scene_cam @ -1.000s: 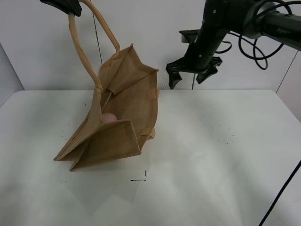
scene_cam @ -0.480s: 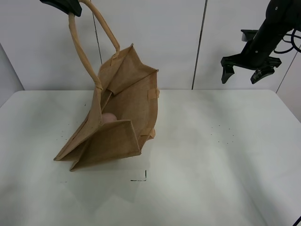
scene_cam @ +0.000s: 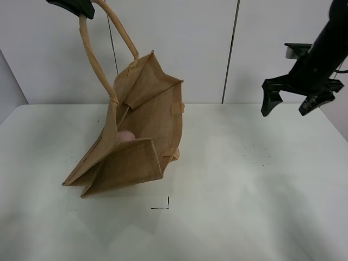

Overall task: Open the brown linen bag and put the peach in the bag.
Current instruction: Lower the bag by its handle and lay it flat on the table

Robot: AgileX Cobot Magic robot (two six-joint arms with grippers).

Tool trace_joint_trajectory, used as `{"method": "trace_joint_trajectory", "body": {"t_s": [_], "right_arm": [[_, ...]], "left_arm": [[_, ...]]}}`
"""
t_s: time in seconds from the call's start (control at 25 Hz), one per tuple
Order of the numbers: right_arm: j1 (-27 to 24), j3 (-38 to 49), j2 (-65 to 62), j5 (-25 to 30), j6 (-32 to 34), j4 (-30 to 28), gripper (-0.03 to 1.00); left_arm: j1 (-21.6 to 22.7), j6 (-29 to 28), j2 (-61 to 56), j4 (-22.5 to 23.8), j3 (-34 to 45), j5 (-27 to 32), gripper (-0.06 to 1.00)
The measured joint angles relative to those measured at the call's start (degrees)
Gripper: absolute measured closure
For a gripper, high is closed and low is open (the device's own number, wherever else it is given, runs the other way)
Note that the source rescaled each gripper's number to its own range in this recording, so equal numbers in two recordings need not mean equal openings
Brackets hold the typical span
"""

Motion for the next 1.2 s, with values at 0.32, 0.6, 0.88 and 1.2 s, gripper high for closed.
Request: {"method": "trace_joint_trajectory", "body": {"t_s": [0.32, 0.6, 0.88, 1.2], "right_arm": [[0.00, 29.66, -33.10, 0.13, -0.86, -2.52, -0.03], [0.00, 47.80, -63.35, -5.11, -0.86, -3.41, -0.03], [0.00, 56.95, -88.41, -10.18, -0.86, -3.41, -0.03], [0.00, 57.27, -99.63, -10.47, 0.47, -4.56, -0.03]], "left_arm": [[0.00, 0.00, 0.00, 0.04, 0.00, 0.00, 0.94], [0.00, 0.00, 0.00, 0.04, 0.00, 0.00, 0.94], [0.00, 0.00, 0.00, -0.02, 0.00, 0.00, 0.94], [0.00, 0.00, 0.00, -0.02, 0.07, 0.00, 0.94]]}}
